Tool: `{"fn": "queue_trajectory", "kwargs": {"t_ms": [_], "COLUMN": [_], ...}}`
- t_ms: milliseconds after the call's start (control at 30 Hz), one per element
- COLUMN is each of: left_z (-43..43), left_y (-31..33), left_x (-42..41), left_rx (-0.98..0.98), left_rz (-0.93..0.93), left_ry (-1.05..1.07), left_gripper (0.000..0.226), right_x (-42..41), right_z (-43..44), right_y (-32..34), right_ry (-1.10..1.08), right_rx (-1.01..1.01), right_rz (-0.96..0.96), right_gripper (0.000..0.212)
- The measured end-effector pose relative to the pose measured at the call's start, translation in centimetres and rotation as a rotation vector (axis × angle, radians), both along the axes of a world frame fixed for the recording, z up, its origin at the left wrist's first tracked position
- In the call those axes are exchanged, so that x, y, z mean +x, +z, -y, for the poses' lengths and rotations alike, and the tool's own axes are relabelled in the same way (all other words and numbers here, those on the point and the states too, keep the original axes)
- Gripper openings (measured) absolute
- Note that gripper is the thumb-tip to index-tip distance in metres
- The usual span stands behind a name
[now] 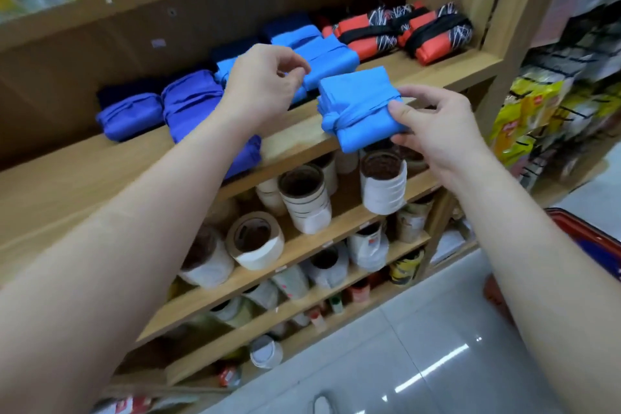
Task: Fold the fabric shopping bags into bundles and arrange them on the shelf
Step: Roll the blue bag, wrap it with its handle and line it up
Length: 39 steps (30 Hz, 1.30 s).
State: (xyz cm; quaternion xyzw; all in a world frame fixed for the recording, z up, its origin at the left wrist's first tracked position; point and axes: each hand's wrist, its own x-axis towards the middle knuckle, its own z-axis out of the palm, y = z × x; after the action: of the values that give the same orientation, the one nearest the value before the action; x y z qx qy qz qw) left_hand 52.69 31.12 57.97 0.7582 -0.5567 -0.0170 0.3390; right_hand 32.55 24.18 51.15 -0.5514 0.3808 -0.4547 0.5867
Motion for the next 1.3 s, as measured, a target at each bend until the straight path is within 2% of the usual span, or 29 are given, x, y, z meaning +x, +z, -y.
{"fn": "queue_trajectory", "kwargs": {"t_ms": [100,233,367,467,567,633,767,800,967,1067,1167,1300], "left_z": [2.4,4.4,5.1,5.4,5.0,4.4,3.8,3.8,3.9,3.6,2.4,0.4], "left_y": [0.6,0.2,-0.2,-0.6,-0.3,0.0,0.5,0.5,0.4,0.5,1.4,1.1], "left_x": [0.3,0.4,1.6,1.9,2.0,2.2,2.7,2.8,3.2,3.2,2.3,-1.8], "left_rx": [0.11,0.276,0.233,0.193,0.194,0.225,0.254,0.244,0.213,0.201,0.089,-0.054], "left_rz": [0.136,0.226,0.335,0.393,0.394,0.325,-0.069,-0.117,-0.019,0.071,0.187,0.157], "left_ry": [-0.035,-0.172,-0.192,-0.127,-0.072,-0.066,-0.158,-0.172,-0.181,-0.167,-0.139,-0.254], "left_gripper": [0.023,0.036,0.034,0.033,0.035,0.032,0.02,0.021,0.027,0.027,0.02,0.012], "right_x": [1.2,1.4,1.2,1.6,1.6,1.7,2.3,2.5,2.6,2.3,1.0,-2.9], "right_z": [1.9,3.0,2.9,2.7,2.5,2.4,2.4,2.5,2.6,2.5,2.2,1.8], "right_y": [-0.3,-0.3,0.4,0.2,-0.8,-1.3,-1.7,-1.8,-2.5,-3.1,-3.6,-4.2], "right_ry": [-0.012,0.076,0.059,-0.024,-0.036,-0.022,-0.094,-0.116,-0.214,-0.217,-0.234,-0.239], "right_rx": [-0.021,-0.064,-0.323,-0.432,-0.445,-0.415,-0.374,-0.369,-0.374,-0.337,-0.339,-0.359], "right_rz": [-0.076,-0.194,-0.487,-0.598,-0.566,-0.487,-0.389,-0.377,-0.354,-0.347,-0.334,-0.436], "right_gripper": [0.025,0.041,0.041,0.033,0.032,0.03,0.017,0.015,0.018,0.007,0.016,0.017]}}
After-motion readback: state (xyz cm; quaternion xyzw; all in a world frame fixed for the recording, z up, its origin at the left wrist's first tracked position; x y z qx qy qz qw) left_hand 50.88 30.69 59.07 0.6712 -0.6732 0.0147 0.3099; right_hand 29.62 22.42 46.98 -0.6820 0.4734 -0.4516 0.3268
